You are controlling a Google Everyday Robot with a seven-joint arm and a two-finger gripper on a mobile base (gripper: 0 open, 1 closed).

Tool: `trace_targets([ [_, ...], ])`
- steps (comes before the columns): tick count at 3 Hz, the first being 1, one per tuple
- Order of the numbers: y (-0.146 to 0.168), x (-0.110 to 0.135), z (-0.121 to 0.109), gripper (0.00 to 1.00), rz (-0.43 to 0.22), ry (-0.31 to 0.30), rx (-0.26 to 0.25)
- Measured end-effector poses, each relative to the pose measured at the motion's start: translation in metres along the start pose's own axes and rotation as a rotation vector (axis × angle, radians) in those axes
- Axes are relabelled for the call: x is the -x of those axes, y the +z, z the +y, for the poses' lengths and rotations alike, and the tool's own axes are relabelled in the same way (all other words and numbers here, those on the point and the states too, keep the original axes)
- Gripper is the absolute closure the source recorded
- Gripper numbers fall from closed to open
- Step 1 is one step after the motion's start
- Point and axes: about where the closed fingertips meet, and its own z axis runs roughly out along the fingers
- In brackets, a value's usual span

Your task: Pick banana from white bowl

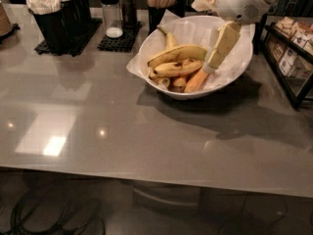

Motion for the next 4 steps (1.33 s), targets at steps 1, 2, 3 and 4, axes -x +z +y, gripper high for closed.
trace_targets([
  [1, 0.039, 0.018, -0.032, 0.0, -0.081, -0.071, 0.05],
  [2, 0.04, 0.019, -0.039, 0.0, -0.088, -0.072, 0.037],
  [3, 0.048, -0.001, -0.038, 0.0, -0.123, -0.035, 0.024],
  [4, 0.065, -0.022, -0.048, 0.0, -0.14, -0.013, 0.039],
])
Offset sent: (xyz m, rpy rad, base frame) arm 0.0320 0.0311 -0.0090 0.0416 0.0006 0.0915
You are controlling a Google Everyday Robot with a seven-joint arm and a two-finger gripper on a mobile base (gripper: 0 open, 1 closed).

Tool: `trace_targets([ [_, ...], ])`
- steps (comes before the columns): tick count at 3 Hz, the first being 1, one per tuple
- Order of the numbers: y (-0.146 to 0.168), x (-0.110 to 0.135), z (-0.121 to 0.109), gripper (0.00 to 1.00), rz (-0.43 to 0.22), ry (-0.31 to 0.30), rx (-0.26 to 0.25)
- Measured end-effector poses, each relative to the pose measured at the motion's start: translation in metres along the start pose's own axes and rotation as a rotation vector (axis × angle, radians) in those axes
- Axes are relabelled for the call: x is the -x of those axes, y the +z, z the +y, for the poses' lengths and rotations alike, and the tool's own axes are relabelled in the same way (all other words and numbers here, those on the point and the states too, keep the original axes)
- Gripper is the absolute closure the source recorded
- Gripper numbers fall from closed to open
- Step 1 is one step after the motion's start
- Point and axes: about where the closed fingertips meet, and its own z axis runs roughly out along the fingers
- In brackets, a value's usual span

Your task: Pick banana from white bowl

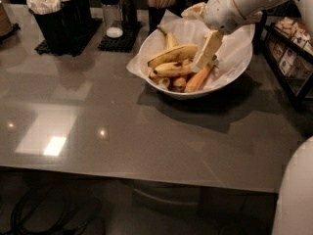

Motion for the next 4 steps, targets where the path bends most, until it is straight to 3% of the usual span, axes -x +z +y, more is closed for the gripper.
trace_targets([
  [2, 0.029, -0.031, -0.011, 0.0, 0.012, 0.034, 0.072],
  [4, 0.029, -0.037, -0.013, 0.0, 0.025, 0.05, 0.06],
])
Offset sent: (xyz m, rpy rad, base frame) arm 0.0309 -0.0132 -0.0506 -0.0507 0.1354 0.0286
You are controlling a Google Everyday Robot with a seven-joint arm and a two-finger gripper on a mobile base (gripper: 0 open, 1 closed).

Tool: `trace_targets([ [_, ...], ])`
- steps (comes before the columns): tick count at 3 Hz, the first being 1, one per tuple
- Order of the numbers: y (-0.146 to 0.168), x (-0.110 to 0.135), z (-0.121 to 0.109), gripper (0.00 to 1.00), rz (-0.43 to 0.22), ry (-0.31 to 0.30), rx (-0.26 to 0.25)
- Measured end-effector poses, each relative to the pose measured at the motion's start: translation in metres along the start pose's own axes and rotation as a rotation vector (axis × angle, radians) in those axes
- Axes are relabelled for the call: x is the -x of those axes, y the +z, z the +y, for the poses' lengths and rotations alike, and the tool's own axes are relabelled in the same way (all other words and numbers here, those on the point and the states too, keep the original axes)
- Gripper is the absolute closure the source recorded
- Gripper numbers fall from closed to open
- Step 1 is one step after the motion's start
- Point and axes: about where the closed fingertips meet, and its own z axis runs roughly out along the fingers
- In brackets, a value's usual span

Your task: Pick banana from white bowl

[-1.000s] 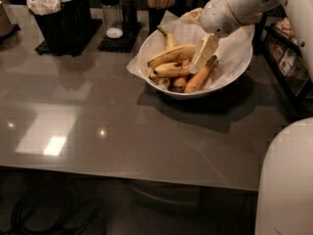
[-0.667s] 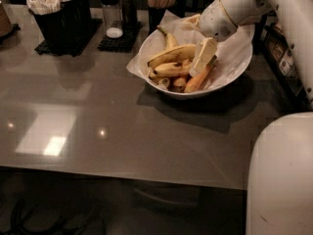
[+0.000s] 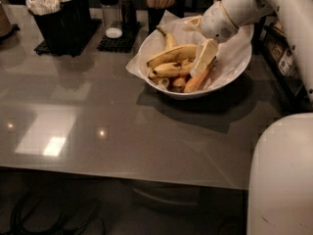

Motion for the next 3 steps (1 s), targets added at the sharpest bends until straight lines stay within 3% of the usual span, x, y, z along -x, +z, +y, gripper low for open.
trace_targets([
  [1, 0.0, 0.0, 0.0, 0.19, 0.0, 0.0, 0.0],
  [3, 0.0, 0.0, 0.0, 0.65, 0.0, 0.0, 0.0],
])
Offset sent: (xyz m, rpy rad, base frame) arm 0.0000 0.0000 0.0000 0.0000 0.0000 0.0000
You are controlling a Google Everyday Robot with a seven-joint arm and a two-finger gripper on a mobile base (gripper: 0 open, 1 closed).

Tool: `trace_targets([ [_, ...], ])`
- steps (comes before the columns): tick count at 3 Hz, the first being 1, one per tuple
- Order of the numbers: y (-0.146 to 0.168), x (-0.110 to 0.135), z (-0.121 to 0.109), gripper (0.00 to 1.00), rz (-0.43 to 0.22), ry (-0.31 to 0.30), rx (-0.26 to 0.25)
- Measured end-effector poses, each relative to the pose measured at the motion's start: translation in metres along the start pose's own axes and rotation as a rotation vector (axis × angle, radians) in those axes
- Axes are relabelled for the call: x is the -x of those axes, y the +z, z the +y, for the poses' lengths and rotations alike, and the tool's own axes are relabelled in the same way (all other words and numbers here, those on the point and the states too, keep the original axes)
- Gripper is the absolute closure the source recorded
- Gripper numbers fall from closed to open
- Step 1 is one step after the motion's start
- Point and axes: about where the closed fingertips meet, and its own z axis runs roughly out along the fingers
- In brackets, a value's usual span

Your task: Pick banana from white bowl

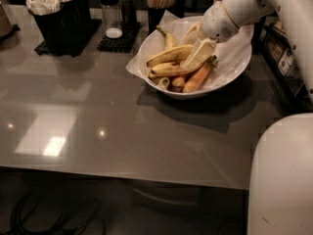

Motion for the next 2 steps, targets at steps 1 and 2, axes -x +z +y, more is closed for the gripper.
trace_targets([
  [1, 0.0, 0.0, 0.0, 0.88, 0.0, 0.0, 0.0],
  [2, 0.0, 0.0, 0.0, 1.0, 0.0, 0.0, 0.0],
])
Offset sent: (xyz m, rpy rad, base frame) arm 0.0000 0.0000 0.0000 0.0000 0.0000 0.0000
